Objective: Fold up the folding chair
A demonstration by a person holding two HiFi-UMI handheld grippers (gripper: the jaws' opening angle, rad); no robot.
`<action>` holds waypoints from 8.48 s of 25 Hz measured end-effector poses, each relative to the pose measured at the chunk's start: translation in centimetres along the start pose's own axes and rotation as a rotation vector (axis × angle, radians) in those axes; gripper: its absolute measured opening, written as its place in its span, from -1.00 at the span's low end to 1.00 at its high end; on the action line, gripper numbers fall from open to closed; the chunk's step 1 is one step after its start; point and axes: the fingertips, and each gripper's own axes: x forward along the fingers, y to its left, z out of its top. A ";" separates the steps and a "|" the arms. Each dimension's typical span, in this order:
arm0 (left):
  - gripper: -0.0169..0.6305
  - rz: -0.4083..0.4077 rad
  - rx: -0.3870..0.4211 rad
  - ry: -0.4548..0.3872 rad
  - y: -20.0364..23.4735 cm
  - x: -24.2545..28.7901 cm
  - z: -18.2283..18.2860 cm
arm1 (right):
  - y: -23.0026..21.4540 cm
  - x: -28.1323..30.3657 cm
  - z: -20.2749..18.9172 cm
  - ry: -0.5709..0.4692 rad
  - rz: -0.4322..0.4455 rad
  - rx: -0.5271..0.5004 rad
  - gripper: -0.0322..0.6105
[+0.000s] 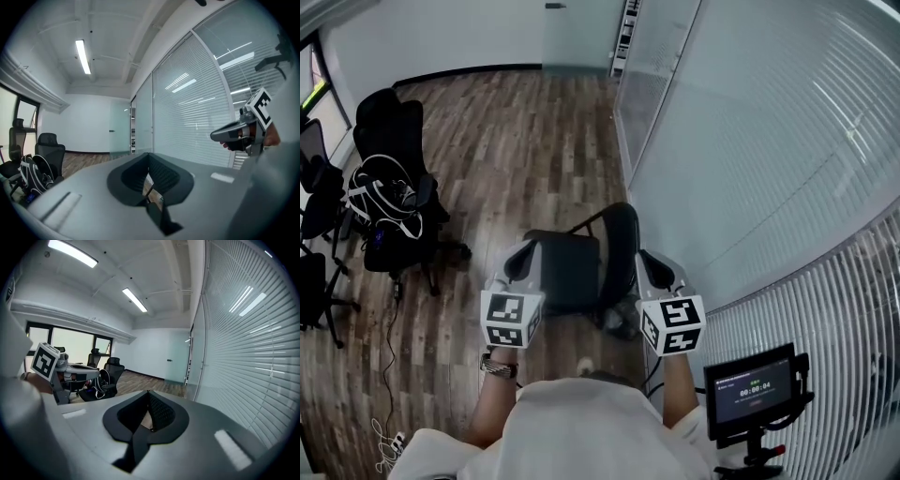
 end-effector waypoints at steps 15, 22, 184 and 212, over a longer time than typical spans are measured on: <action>-0.92 0.092 -0.035 0.139 -1.1 7.7 -4.3 | -9.4 6.5 -4.4 0.128 0.055 0.042 -0.73; -0.82 0.111 -0.066 0.207 0.1 9.2 -7.8 | -11.4 9.6 -7.6 0.195 0.075 0.099 -0.56; 0.02 -0.329 -1.015 0.952 4.0 14.9 -52.0 | -18.8 19.2 -26.7 1.027 0.085 0.355 -0.41; -0.05 -0.318 -0.941 0.951 -3.0 17.5 -47.1 | -20.3 18.3 -26.5 0.901 0.256 0.530 -0.44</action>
